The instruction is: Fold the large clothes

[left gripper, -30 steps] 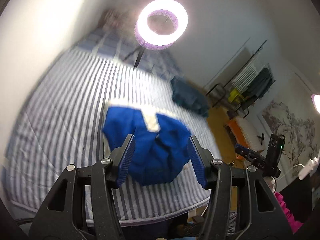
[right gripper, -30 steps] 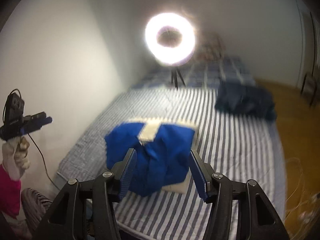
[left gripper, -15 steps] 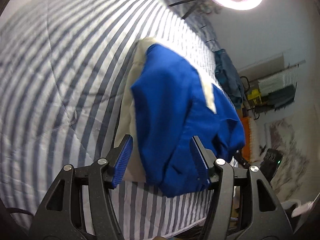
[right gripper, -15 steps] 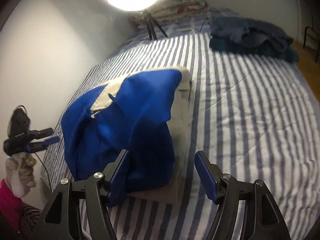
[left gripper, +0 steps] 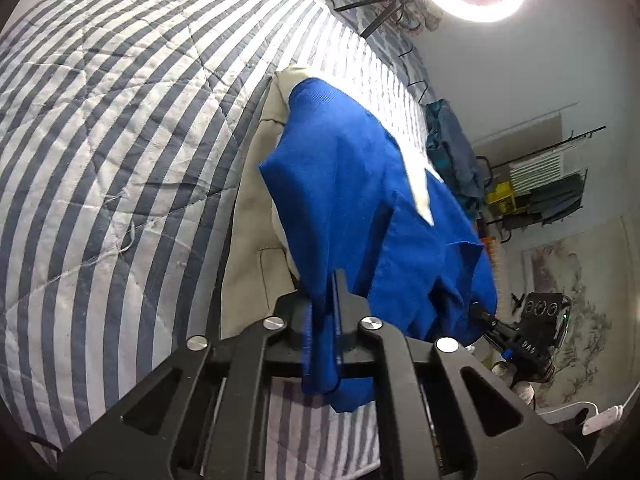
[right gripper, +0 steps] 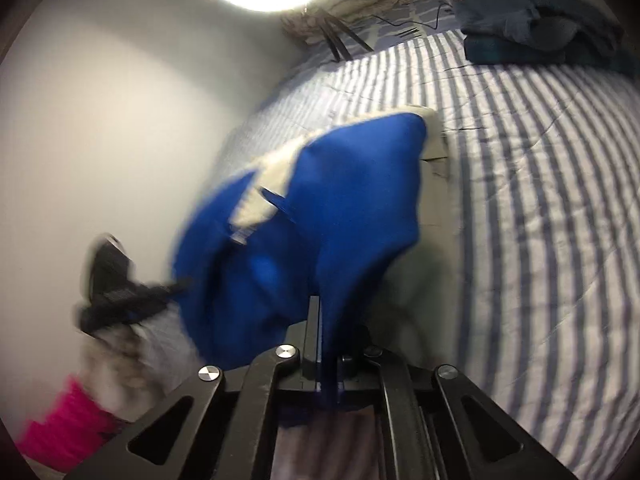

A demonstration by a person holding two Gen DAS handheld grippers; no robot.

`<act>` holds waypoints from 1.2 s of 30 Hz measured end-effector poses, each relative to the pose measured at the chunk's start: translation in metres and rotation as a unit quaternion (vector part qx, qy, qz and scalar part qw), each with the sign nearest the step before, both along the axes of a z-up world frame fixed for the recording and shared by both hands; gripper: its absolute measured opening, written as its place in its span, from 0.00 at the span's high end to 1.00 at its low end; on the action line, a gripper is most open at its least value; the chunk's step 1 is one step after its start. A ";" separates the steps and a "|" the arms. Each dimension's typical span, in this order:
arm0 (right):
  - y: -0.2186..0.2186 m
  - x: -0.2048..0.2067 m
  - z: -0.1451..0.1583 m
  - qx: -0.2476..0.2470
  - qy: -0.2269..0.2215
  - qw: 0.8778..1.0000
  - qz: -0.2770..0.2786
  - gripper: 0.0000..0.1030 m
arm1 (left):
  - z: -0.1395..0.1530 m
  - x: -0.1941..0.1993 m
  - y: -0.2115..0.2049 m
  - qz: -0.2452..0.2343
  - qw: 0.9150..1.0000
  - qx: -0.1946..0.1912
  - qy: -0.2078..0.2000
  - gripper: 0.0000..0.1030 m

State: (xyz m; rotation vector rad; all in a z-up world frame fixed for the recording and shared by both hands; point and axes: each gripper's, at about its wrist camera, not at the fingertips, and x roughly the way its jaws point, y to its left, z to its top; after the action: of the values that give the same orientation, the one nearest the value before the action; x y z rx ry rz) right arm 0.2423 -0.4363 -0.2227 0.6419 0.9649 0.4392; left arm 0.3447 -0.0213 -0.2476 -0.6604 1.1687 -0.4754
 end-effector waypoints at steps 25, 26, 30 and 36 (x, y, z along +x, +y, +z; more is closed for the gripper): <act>0.005 -0.005 0.068 -0.140 -0.075 0.987 -0.031 0.72 | 0.090 -0.016 0.002 0.010 0.990 0.082 -0.118 0.97; 0.008 0.007 0.065 -0.135 -0.079 0.987 -0.031 0.72 | 0.093 -0.007 -0.006 0.007 0.989 0.079 -0.124 0.97; 0.023 0.040 0.046 -0.180 -0.069 0.981 -0.025 0.74 | 0.080 0.025 -0.026 0.002 0.985 0.115 -0.132 0.97; 0.018 0.058 -0.007 -0.228 -0.004 0.974 -0.015 0.81 | -0.006 0.051 -0.029 -0.016 0.986 0.161 -0.031 0.97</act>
State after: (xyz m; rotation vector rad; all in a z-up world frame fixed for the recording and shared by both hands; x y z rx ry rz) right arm 0.3000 -0.4187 -0.2296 0.2375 1.0040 0.1812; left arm 0.3959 -0.0508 -0.2531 -0.3450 1.1674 -0.3212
